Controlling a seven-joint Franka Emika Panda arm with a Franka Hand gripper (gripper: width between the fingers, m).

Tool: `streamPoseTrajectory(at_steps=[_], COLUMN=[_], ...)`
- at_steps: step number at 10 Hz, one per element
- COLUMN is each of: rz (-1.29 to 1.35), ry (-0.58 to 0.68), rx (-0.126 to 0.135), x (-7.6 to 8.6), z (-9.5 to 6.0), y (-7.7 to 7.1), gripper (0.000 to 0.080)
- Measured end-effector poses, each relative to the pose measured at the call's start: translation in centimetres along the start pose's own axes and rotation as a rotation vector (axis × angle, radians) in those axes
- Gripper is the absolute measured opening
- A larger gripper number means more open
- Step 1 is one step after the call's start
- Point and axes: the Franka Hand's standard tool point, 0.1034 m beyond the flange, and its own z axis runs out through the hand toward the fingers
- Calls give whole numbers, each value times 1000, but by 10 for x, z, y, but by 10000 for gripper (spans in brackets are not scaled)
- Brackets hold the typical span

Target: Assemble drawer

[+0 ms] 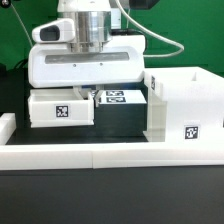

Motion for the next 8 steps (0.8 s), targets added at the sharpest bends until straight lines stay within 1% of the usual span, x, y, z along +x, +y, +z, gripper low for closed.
streamPoseTrajectory(at_steps=[3, 6, 7, 8], rz=[-49, -223, -316, -397], ry=[-4, -8, -17, -23], rx=[0, 1, -1, -2], x=[-1, -3, -3, -1], z=[2, 4, 7, 9], y=[0, 1, -1, -5], gripper=[41, 41, 41, 41])
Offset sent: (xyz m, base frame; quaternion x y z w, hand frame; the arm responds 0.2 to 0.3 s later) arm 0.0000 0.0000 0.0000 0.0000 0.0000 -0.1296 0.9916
